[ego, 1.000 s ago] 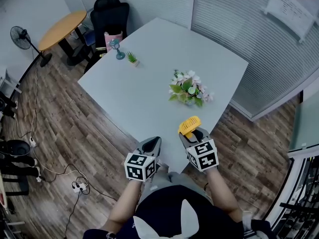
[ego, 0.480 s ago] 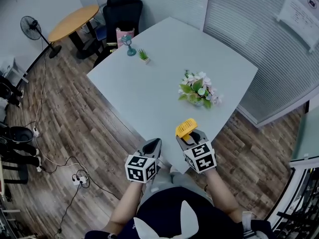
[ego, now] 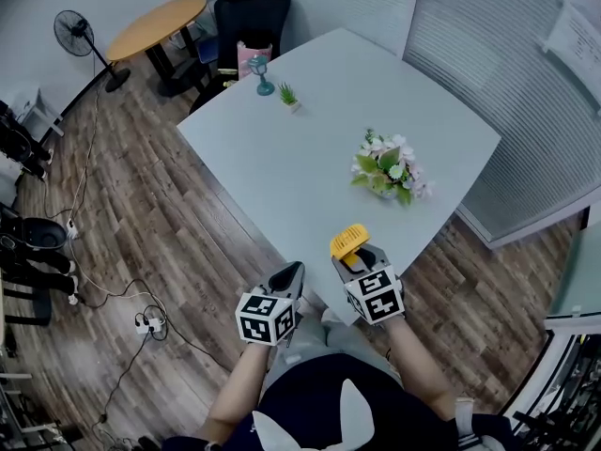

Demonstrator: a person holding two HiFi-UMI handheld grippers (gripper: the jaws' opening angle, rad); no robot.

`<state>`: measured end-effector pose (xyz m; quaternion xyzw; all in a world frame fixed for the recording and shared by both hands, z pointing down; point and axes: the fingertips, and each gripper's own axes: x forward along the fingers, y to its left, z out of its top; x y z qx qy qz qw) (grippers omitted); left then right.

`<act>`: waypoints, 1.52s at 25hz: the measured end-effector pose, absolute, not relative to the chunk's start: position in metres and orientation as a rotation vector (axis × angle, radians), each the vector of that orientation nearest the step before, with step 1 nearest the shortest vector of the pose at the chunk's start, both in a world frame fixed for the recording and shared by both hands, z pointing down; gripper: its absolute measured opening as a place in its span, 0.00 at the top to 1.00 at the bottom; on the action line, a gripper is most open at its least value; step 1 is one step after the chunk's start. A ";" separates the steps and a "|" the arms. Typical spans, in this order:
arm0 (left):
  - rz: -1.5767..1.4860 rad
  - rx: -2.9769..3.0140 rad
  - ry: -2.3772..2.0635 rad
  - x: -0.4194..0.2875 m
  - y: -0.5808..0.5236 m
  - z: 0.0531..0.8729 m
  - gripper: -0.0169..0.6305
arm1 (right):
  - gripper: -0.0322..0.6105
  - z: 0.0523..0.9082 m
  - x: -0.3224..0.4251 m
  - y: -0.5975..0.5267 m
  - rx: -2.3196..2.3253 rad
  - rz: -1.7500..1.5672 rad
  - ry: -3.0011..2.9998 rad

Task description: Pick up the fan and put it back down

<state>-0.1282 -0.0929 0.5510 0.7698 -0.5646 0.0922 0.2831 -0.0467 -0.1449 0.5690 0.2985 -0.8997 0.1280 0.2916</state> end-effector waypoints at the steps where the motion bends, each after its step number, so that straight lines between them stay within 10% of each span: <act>1: 0.247 2.057 -1.514 -0.129 -0.092 0.552 0.94 | 0.67 0.572 -0.048 -0.144 0.790 0.341 -2.396; 38: 0.317 2.008 -1.514 -0.135 -0.107 0.570 0.94 | 0.67 0.691 -0.050 -0.138 0.671 0.388 -2.304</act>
